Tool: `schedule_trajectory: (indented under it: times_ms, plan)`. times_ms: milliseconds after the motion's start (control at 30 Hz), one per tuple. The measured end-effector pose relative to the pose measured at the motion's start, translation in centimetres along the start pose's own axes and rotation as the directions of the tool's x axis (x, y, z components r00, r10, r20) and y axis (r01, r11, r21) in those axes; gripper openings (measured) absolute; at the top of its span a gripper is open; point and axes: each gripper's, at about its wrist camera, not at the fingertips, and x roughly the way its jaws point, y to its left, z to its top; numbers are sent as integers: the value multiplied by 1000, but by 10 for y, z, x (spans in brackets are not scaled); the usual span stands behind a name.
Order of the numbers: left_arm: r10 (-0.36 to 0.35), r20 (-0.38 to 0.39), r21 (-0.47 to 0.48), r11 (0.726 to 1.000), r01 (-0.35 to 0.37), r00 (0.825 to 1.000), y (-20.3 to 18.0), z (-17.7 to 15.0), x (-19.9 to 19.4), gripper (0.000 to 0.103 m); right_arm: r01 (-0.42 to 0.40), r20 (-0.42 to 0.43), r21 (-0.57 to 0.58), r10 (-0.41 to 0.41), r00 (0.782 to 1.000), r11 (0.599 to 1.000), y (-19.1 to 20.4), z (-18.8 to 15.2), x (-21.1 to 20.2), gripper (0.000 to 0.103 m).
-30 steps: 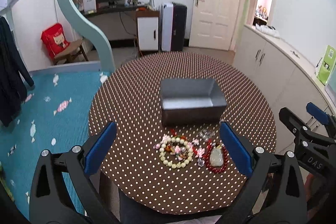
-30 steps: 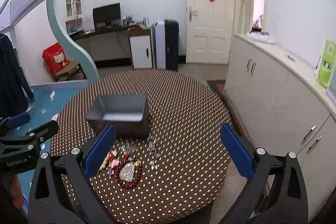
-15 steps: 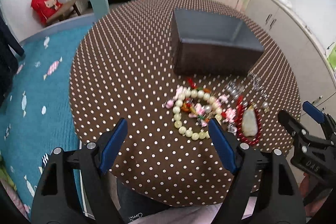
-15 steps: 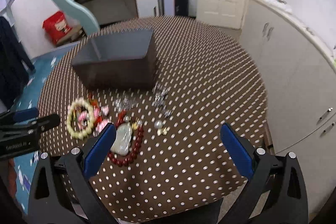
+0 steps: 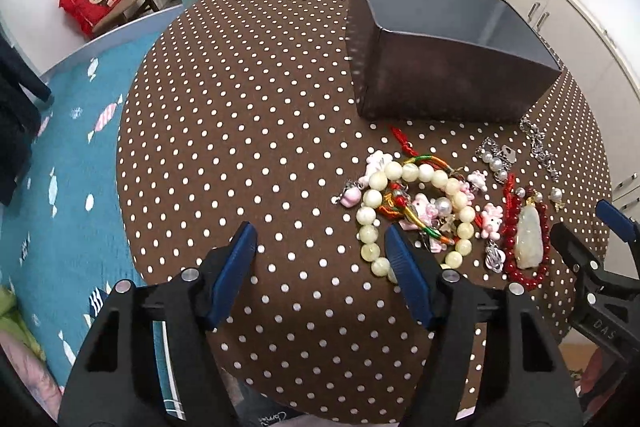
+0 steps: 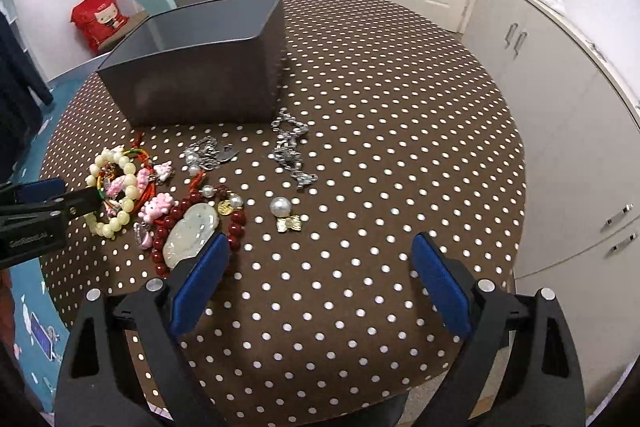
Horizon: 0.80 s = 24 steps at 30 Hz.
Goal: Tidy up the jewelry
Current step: 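Lower the left gripper onto the cream bead bracelet while the right gripper reaches the dark red bracelet, then grasp and lift the cream bracelet with left gripper while right gripper lifts the red bracelet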
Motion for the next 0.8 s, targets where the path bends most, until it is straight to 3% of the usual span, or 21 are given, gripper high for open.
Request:
schedule_trajectory:
  times_ms: [167,233,300,433,500,567,800]
  plan:
    - [-1,3,26,1000,1,1000,-4,9,3,64,32,-8,-76,-33,999,997,15,1,7,88]
    - [-26,21,96,995,24,999,-13,10,1,46,52,4,-104,-51,999,993,21,-1,7,86]
    - [-36,27,133,991,32,999,-15,11,1,42,32,10,-123,-31,999,992,24,-2,5,78]
    - [-65,37,156,986,58,997,-15,11,1,22,-87,-5,-146,87,996,985,25,-4,1,37]
    - [-95,31,134,987,90,995,-10,14,2,9,-99,-8,-170,99,995,981,30,-6,-3,25]
    - [-129,27,114,986,126,991,-4,14,4,9,-102,-12,-172,101,995,980,31,-7,-6,7]
    - [-208,39,54,977,206,977,13,17,-4,9,-152,-20,-96,150,988,984,11,-1,-11,7]
